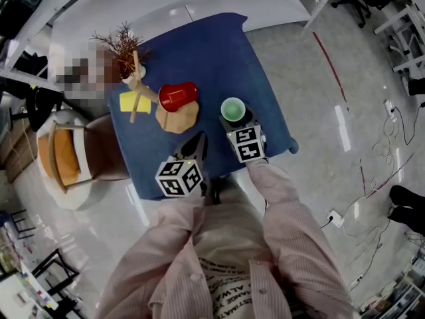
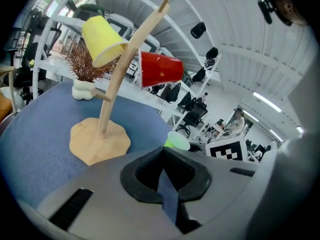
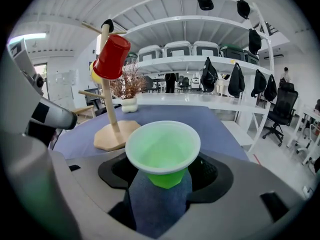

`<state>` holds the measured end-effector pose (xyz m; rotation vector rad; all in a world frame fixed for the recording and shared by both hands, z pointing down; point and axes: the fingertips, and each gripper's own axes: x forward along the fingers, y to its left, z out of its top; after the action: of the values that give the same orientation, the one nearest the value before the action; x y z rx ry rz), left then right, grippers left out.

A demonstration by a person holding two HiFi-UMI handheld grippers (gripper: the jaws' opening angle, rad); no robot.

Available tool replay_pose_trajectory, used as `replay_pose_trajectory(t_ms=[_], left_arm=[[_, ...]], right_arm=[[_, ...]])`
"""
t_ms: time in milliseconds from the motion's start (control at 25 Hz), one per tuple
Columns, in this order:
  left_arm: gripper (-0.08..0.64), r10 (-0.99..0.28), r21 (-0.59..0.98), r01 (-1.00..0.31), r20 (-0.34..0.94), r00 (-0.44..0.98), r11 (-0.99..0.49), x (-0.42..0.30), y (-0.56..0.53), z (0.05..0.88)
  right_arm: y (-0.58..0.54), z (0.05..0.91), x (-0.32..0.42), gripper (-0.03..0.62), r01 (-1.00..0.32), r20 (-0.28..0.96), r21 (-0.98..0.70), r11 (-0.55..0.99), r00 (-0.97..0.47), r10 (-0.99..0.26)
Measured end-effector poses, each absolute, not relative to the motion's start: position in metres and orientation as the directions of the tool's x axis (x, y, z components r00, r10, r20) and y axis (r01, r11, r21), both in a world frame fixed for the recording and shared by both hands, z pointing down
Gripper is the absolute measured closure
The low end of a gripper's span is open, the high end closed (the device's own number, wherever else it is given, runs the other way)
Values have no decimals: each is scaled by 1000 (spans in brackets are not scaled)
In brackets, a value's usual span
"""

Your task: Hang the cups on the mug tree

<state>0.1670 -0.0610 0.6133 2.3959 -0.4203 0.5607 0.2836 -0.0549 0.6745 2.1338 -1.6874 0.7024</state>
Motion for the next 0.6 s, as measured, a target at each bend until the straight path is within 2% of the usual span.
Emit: replay_pose_trajectory(t_ms=[600], left_arm=[[561, -154, 523, -389, 436, 887, -759, 153, -55, 570]], right_arm=[[-39, 629, 285, 295, -964, 560, 17, -265, 229, -797]])
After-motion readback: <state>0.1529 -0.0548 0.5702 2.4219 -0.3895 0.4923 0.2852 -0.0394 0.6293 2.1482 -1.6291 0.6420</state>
